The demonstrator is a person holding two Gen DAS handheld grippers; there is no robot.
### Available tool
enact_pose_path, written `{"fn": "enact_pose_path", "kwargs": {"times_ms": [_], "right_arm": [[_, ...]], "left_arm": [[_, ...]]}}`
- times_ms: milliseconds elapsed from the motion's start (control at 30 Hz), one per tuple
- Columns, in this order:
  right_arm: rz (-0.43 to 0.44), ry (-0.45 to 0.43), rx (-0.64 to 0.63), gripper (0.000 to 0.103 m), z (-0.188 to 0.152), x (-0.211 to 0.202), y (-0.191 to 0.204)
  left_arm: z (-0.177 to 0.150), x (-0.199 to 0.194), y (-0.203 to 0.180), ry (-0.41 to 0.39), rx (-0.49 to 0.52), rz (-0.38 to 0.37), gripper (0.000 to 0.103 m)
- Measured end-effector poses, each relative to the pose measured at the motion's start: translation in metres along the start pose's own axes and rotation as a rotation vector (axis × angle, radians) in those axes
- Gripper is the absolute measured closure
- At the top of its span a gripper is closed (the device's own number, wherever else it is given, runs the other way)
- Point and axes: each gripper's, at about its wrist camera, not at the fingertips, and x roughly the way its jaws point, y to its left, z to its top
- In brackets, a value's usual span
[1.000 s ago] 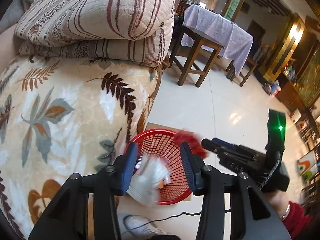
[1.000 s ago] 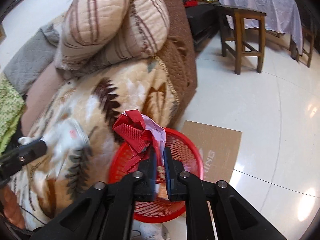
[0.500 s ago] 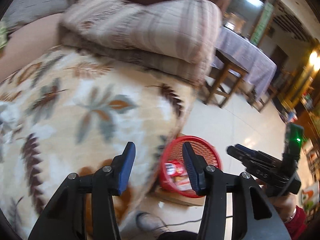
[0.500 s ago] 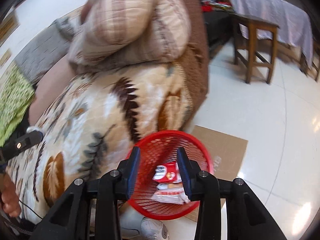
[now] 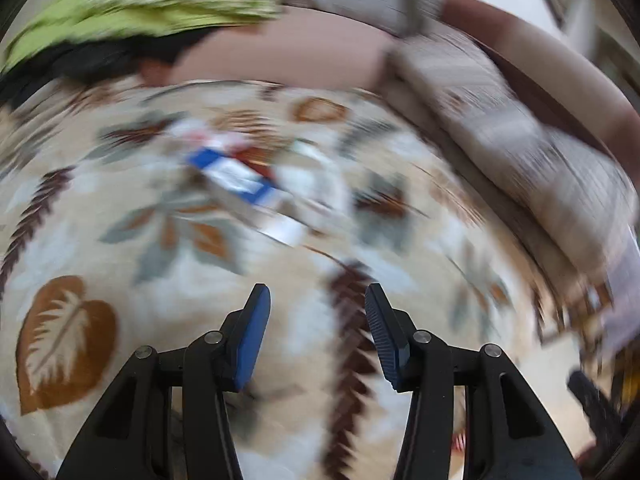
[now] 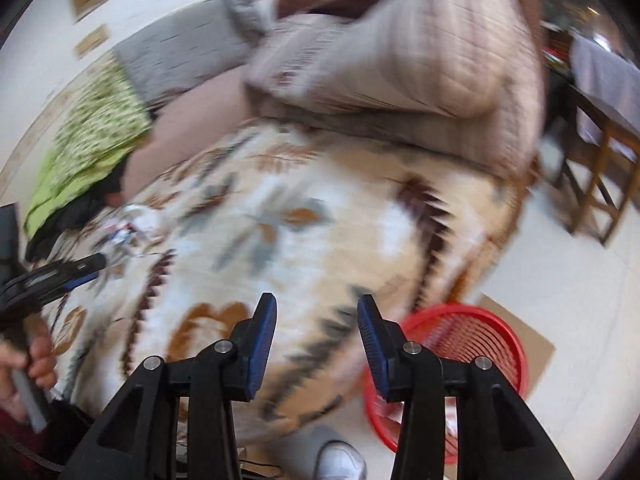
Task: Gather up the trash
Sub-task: 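Grasp the blue-and-white medicine box with the left tool while the right tool grasps the white glove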
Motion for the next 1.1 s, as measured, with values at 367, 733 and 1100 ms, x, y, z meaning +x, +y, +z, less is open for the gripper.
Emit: {"fn": "enact_pose_path", "kwargs": {"times_ms": [367,733,1100], "right_arm": [[0.234,0.137,-0.21,0.038,0.053,0.096,0.135],[0.24,0.217,-0.227,0.038,0.093,0.25,0.219],[0.344,0.29,-0.115,0.076,0.087,0.286,0.239]], "left_arm": [[0.035,0.053,0.09,-0.001,-0.197,0.112,0.055],[0.039,0.064,0.118,0.028,-0.312,0.129,0.055],[0.044,0.047,0.133,-0.047,-0.385,0.119,0.055]]}}
